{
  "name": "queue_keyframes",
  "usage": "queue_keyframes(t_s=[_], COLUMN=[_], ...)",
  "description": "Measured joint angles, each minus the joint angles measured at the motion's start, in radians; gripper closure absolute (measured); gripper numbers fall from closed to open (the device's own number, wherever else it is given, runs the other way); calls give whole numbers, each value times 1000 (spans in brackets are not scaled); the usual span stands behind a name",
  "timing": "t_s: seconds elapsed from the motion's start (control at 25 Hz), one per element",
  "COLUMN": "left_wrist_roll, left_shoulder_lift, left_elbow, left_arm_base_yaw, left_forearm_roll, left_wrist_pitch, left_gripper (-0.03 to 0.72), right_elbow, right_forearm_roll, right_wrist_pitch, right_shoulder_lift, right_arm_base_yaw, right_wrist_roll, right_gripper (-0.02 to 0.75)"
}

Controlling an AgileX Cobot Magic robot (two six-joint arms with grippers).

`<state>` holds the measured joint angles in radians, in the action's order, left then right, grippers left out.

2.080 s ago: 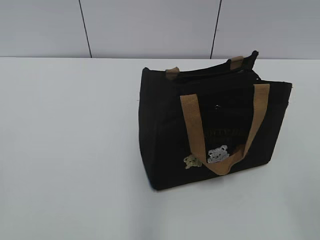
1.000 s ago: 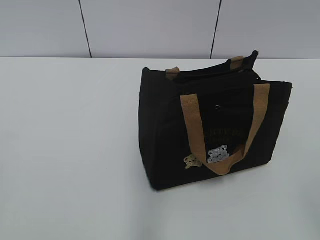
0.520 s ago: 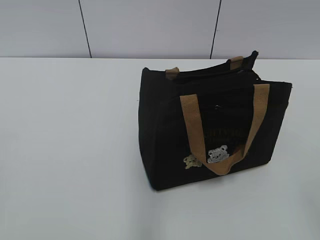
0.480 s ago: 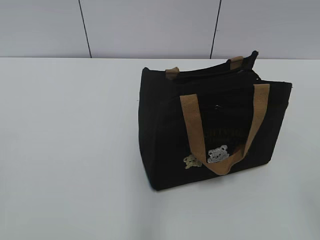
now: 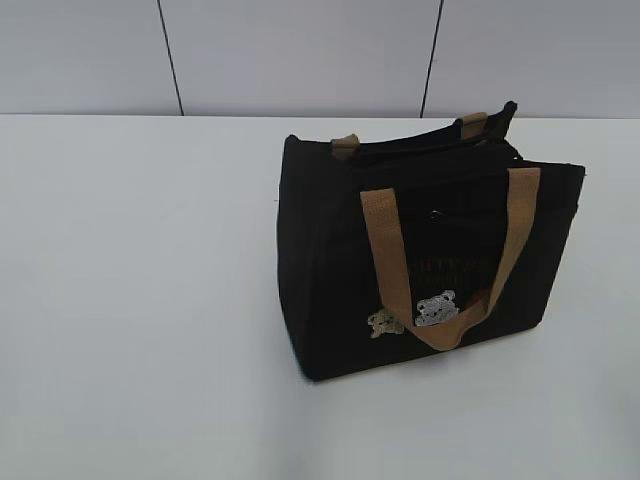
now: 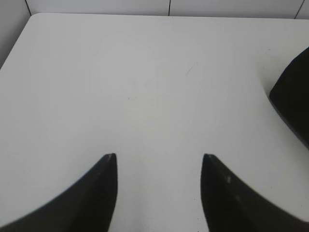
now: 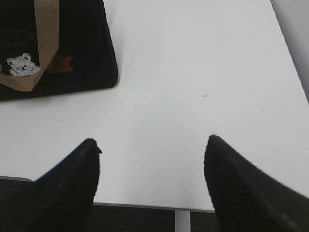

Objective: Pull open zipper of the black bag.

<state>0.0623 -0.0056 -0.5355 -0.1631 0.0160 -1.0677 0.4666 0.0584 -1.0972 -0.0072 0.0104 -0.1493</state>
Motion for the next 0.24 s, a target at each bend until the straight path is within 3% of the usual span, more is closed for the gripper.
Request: queue_keyframes(t_s=[0.24], left_wrist_roll=[0], left_shoulder_lift=[0], left_elbow=[0], left_arm_base_yaw=[0], left_forearm_roll=[0], left_wrist_pitch=[0], left_gripper=[272], right_elbow=[0], right_forearm_roll=[0], right_wrist_pitch=[1], right_shoulder_lift=[0], right_arm_base_yaw=[0], right_wrist_roll=[-2], right_gripper=[223])
